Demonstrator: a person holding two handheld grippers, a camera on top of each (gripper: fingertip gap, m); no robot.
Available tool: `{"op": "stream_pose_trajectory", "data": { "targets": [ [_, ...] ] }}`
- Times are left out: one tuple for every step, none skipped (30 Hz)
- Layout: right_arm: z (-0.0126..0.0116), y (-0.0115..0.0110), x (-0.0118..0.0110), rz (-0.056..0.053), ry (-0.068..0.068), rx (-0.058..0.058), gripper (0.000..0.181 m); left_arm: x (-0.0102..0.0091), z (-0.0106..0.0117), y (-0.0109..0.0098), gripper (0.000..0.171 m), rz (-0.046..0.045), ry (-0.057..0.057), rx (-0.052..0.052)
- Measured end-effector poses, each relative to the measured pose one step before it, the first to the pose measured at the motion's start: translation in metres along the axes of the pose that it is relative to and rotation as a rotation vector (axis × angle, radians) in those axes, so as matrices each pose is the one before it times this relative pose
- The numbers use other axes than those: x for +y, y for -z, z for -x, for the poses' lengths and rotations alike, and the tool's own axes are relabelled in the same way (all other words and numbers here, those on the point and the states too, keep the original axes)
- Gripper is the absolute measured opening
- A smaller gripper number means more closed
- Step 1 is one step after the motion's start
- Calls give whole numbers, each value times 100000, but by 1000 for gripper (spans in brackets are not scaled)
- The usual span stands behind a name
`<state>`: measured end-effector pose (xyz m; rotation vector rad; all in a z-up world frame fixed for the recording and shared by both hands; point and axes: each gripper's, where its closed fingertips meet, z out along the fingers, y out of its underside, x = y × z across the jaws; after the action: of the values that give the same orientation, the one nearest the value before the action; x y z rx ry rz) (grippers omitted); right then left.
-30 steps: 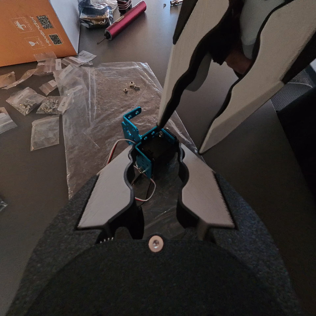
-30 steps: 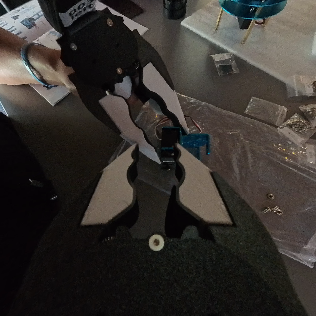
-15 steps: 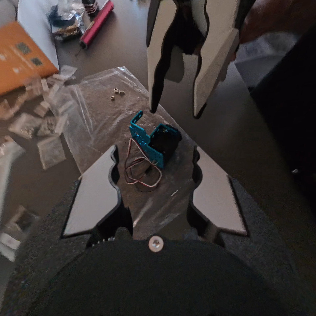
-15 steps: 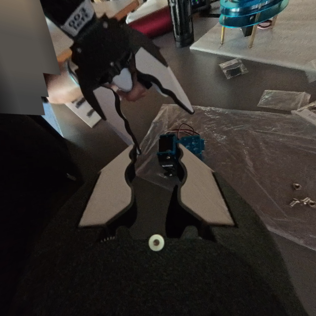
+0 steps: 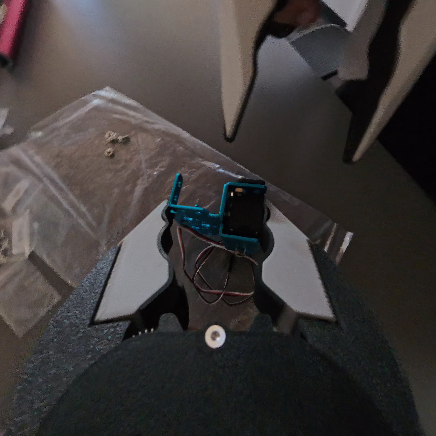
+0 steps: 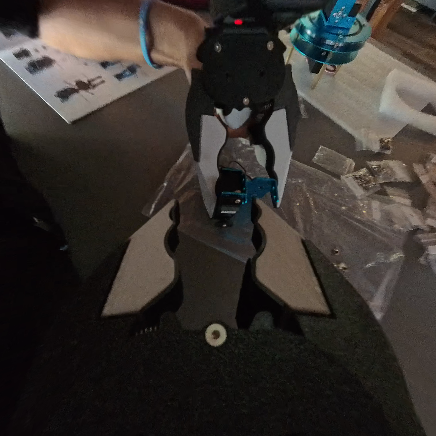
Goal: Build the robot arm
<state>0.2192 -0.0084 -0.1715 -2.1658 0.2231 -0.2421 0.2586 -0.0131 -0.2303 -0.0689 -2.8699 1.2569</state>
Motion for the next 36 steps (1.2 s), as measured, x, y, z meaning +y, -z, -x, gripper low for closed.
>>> {"op": "stream_pose_trajectory", "data": {
  "targets": [
    [-319,-211,387,4012,5744,3120,60,14,317,18,75,824,4846,-3404],
    [-123,-278,305,3478,5410,2168,63,-102,70,-70,75,818,4006,-1988],
    [-52,-244,59,2185,4390,1810,65,-152,31,-134,74,1006,3025,-1693],
    [48,-185,-142,954,3489,981,65,-153,10,-155,74,1127,1969,-1551],
    [126,-166,-192,782,2845,318,65,-107,-25,-129,73,1035,650,-1434],
    [276,-167,-27,1664,2288,-1015,63,-66,-15,-110,75,610,66,-1358],
    [140,-181,155,2667,1717,-390,63,-41,-31,-60,75,59,209,-905],
    [142,-145,211,2547,1425,-306,62,9,-25,-28,75,-309,149,-507],
    [179,-108,179,1838,630,-627,61,41,-14,13,75,-243,-168,-457],
    [41,-118,48,807,213,201,62,48,-23,9,75,-71,-485,-547],
    [25,-136,48,751,680,582,61,29,-42,-21,75,-75,-718,-625],
    [44,-209,249,1980,1146,510,59,10,-37,-37,75,-55,-981,-631],
    [76,-231,276,2252,1153,476,59,17,1,-36,75,-163,-928,-551],
    [175,-105,-52,44,1133,415,56,10,12,-31,75,-401,-271,-202],
    [386,-108,-2,609,1029,-804,54,54,12,-20,75,-399,238,153],
    [317,-40,-28,889,718,-145,56,116,-11,-21,75,-251,-417,79],
    [315,104,-142,581,958,-251,56,142,-27,-6,75,-214,-941,-172],
    [43,277,-328,-764,1237,1234,51,102,-53,17,74,-50,-722,-346],
    [-213,308,-297,-1090,1251,2453,50,96,-88,39,74,247,-767,-457],
    [-277,223,-153,-528,1064,2223,51,91,-86,30,75,371,-833,-613],
    [-344,62,60,425,648,1965,51,58,-79,34,75,4,-397,-555],
    [-173,-113,194,1217,147,498,52,29,-61,14,75,-427,171,-371],
    [22,-230,226,1369,-406,-722,55,9,-58,5,75,-418,201,-276],
    [154,-297,221,1534,-296,-1191,58,7,-39,-2,76,-130,-340,-186],
    [136,-297,189,1472,379,-594,60,1,-24,-3,75,-58,-462,43],
    [-16,-148,-35,-13,1299,1016,61,-21,-11,-4,75,-292,7,315],
    [-28,-88,33,611,1842,1249,61,-24,3,-10,75,-507,302,306],
    [-62,-6,92,1105,2333,1422,59,-8,-17,-19,76,-454,205,117],
    [35,66,120,1394,2139,799,57,-7,-12,-1,76,-296,224,74],
    [158,126,18,861,1277,-64,53,-20,0,-23,75,-227,408,155],
    [181,111,-66,106,451,10,53,-7,-13,-11,75,-193,239,197],
    [154,58,29,848,936,429,54,-10,-10,-14,75,-162,149,143],
    [-26,60,-24,634,1358,1739,56,2,-4,0,75,-184,106,74],
    [57,25,-96,317,1323,737,54,5,-16,-7,75,-216,81,94],
    [102,-77,-28,764,954,-212,54,8,-3,2,75,-134,166,107],
    [-27,-185,95,1379,439,227,55,3,-6,2,75,23,57,17]
  ]
}}
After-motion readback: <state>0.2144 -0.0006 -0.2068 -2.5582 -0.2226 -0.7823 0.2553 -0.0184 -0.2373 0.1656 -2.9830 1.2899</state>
